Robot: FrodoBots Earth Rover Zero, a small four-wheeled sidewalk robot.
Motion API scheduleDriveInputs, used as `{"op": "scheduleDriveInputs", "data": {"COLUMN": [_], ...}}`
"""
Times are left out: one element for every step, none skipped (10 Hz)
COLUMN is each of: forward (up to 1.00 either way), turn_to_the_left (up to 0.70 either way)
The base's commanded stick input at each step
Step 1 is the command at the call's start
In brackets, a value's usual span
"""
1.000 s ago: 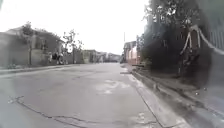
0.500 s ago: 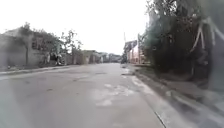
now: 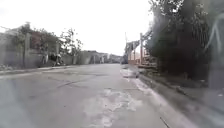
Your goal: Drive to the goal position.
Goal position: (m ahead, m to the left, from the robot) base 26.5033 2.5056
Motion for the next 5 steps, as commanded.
{"op": "scheduleDriveInputs", "data": {"forward": [1.0, 1.0, 1.0, 1.0, 1.0], "turn_to_the_left": [-0.09, -0.04, -0.02, -0.02, -0.02]}}
